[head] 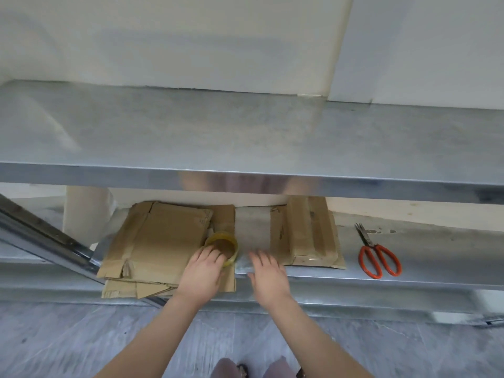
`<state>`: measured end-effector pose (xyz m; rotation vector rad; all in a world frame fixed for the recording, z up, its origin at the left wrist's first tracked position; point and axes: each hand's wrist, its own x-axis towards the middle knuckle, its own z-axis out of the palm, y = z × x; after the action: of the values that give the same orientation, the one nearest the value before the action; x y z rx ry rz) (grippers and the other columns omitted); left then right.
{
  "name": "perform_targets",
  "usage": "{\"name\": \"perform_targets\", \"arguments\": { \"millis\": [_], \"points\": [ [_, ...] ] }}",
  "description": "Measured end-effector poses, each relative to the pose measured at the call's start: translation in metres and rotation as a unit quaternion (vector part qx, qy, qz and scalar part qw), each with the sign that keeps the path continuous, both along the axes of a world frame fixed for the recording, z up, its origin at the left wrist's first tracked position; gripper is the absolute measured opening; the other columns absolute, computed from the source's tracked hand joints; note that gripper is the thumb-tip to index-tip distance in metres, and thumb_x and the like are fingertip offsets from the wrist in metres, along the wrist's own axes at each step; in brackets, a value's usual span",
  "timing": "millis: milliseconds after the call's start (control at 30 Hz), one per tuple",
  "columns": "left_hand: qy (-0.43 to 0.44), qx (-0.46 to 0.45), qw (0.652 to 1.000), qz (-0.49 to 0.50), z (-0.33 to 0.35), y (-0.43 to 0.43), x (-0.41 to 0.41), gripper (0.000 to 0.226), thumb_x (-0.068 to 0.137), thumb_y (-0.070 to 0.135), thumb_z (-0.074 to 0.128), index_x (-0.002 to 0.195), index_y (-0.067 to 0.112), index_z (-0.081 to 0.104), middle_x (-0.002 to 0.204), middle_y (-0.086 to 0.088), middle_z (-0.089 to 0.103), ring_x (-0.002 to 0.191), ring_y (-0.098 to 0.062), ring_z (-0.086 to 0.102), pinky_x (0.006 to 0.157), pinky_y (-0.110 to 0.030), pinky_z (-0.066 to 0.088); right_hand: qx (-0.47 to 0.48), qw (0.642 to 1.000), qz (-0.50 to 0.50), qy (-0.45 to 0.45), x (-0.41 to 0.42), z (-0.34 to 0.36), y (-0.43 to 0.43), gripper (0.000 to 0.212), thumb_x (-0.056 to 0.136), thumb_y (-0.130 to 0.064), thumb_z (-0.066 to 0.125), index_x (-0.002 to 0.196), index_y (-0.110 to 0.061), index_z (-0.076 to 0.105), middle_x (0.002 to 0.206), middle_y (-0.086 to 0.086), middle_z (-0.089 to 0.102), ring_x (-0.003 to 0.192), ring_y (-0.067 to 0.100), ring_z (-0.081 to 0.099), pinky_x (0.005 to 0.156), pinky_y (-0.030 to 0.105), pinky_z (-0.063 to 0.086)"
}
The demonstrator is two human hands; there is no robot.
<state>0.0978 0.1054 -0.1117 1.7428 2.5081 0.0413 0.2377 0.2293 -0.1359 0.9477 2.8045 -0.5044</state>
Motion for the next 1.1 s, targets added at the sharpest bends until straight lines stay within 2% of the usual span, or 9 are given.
{"name": "perform_targets", "arguments": {
  "millis": [100,233,400,533,667,767,867,933,1100],
  "points": [
    [-0.012,0.010,1.000,0.003,-0.001,0.006,-0.006,0.026,0.064,0.016,0.081,0.087,0.019,0.070,0.081,0.000,0.068,0.079,-0.024,0.065,0.080,-0.032,0.054,0.008,1.000,-0.022,-0.019,-0.011,-0.005,0.008,0.034,0.101,-0.033,0.041,0.133,-0.027,0.047,0.142,-0.002,0.044,0.131,0.022,0.038,0.099,0.037,0.032],
    [-0.005,0.008,1.000,-0.001,-0.001,0.006,-0.016,0.032,0.053,0.015,0.088,0.078,0.024,0.069,0.069,0.006,0.065,0.067,-0.019,0.064,0.073,-0.027,0.054,0.000,0.999,-0.032,-0.028,-0.022,-0.005,0.014,0.024,0.100,-0.026,0.042,0.118,-0.022,0.059,0.127,0.001,0.053,0.121,0.023,0.043,0.096,0.037,0.036],
    [-0.087,0.064,0.994,0.007,0.001,0.001,-0.031,0.028,0.085,0.019,0.067,0.113,0.021,0.064,0.100,0.000,0.068,0.094,-0.025,0.062,0.090,-0.038,0.046,-0.026,0.995,-0.055,0.082,-0.013,0.009,0.008,0.017,0.101,-0.023,0.041,0.107,-0.019,0.056,0.108,-0.002,0.060,0.103,0.019,0.052,0.084,0.030,0.042],
    [-0.157,0.102,0.981,-0.041,0.010,0.004,-0.027,0.035,0.095,0.027,0.055,0.130,0.030,0.055,0.120,0.005,0.061,0.112,-0.018,0.052,0.098,-0.032,0.037,0.012,0.989,-0.057,0.133,0.012,0.032,0.003,0.015,0.098,-0.022,0.042,0.103,-0.019,0.056,0.101,-0.004,0.060,0.097,0.017,0.051,0.079,0.025,0.040],
    [-0.211,0.128,0.966,-0.075,0.027,0.017,-0.010,0.033,0.094,0.026,0.053,0.126,0.030,0.057,0.112,0.008,0.057,0.106,-0.009,0.045,0.096,-0.030,0.037,0.008,0.987,-0.082,0.141,0.043,0.054,0.011,0.008,0.094,-0.028,0.047,0.098,-0.025,0.054,0.095,-0.008,0.059,0.091,0.014,0.055,0.072,0.024,0.041],
    [-0.237,0.134,0.957,-0.097,0.038,0.027,0.008,0.034,0.094,0.044,0.052,0.127,0.034,0.055,0.107,0.017,0.051,0.104,-0.002,0.041,0.092,-0.015,0.031,-0.034,0.979,-0.126,0.157,0.062,0.069,0.021,0.009,0.093,-0.036,0.056,0.088,-0.029,0.054,0.085,-0.015,0.055,0.079,0.007,0.056,0.067,0.024,0.046],
    [-0.263,0.152,0.949,-0.089,0.044,0.037,0.026,0.036,0.090,0.043,0.061,0.124,0.033,0.058,0.106,0.020,0.052,0.102,-0.001,0.043,0.089,-0.006,0.026,-0.097,0.963,-0.164,0.192,0.085,0.079,0.030,0.016,0.091,-0.033,0.064,0.078,-0.031,0.055,0.078,-0.017,0.057,0.074,0.002,0.054,0.068,0.019,0.043],
    [-0.272,0.159,0.947,-0.059,0.046,0.044,0.038,0.031,0.084,0.042,0.069,0.113,0.038,0.059,0.106,0.023,0.056,0.102,0.001,0.049,0.087,-0.010,0.032,-0.138,0.951,-0.175,0.217,0.100,0.085,0.037,0.022,0.088,-0.029,0.068,0.071,-0.033,0.054,0.073,-0.016,0.060,0.071,0.001,0.053,0.064,0.012,0.038],
    [-0.281,0.127,0.951,0.029,0.048,0.064,0.065,0.031,0.073,0.042,0.079,0.094,0.044,0.056,0.099,0.025,0.061,0.096,0.000,0.054,0.078,-0.020,0.040,-0.212,0.933,-0.189,0.222,0.131,0.100,0.054,0.023,0.082,-0.023,0.074,0.066,-0.029,0.059,0.061,-0.015,0.056,0.058,-0.003,0.048,0.059,0.013,0.037]
  ]
}}
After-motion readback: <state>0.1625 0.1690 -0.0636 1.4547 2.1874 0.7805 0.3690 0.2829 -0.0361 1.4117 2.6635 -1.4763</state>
